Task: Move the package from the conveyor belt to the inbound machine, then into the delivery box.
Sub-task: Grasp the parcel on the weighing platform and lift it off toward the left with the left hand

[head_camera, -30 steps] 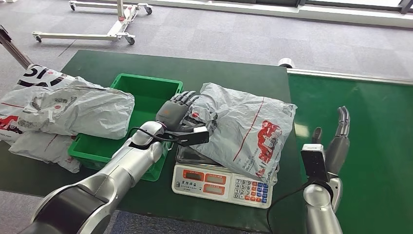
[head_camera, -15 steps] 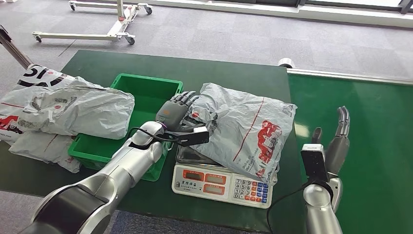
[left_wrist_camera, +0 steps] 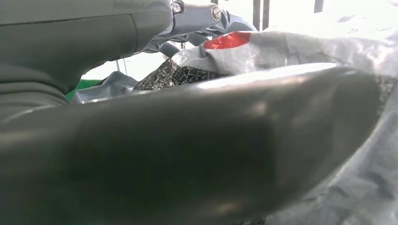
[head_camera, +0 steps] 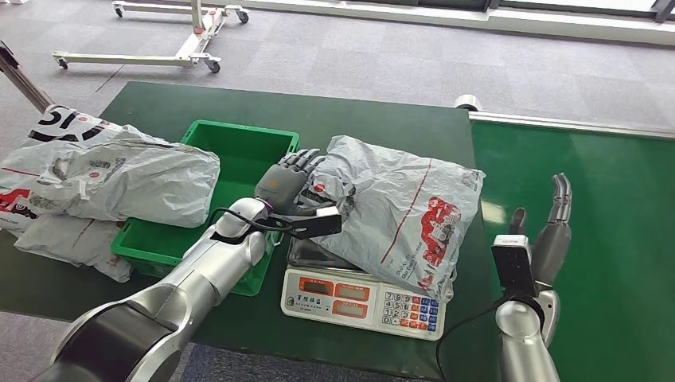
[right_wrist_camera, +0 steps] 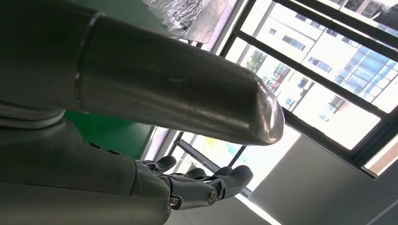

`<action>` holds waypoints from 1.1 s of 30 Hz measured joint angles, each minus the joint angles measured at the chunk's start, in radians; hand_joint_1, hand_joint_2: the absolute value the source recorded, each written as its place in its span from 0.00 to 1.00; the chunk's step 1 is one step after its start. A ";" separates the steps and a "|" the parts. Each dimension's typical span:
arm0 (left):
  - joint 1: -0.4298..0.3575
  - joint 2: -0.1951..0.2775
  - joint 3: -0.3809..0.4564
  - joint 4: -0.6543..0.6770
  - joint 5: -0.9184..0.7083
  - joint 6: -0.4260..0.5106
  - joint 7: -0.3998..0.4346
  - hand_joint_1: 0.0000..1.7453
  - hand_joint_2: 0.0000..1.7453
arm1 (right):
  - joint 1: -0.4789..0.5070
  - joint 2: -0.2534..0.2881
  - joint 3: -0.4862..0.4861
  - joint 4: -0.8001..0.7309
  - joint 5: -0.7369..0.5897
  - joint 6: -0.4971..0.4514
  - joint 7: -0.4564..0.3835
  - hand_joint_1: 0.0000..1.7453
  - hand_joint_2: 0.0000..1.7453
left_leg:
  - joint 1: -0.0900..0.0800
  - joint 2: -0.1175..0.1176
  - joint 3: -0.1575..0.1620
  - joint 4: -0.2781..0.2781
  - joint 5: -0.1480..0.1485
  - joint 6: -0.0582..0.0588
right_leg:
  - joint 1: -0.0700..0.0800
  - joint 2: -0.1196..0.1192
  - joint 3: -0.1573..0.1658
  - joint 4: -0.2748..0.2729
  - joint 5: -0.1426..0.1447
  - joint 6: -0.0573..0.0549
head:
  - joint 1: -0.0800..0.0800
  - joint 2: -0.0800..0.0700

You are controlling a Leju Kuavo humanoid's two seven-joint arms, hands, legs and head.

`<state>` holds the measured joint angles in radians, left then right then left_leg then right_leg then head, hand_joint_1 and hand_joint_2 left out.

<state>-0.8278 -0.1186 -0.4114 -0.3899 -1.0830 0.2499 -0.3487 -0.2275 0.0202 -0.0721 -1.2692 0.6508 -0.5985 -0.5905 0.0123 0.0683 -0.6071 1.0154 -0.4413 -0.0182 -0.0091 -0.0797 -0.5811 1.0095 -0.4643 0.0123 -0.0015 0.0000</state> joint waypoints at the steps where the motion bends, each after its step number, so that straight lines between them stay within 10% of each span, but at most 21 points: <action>1: 0.000 0.000 0.000 0.000 0.000 0.000 0.000 0.00 0.00 | 0.000 0.000 0.000 0.000 0.000 0.000 0.000 0.00 0.00 | 0.000 0.000 0.000 0.000 0.000 0.000 | 0.000 0.000 0.000 0.000 0.000 0.000 | 0.000 0.000; 33: 0.000 0.000 0.000 0.000 0.000 0.000 0.000 0.00 0.00 | 0.000 0.000 0.000 0.000 0.000 0.000 0.000 0.00 0.00 | 0.000 0.000 0.000 0.000 0.000 0.000 | 0.000 0.000 0.000 0.000 0.000 0.000 | 0.000 0.000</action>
<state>-0.8281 -0.1189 -0.4115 -0.3895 -1.0830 0.2499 -0.3487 -0.2276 0.0206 -0.0721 -1.2689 0.6508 -0.5985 -0.5905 0.0123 0.0683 -0.6072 1.0154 -0.4413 -0.0182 -0.0091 -0.0797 -0.5811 1.0095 -0.4643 0.0123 -0.0015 0.0000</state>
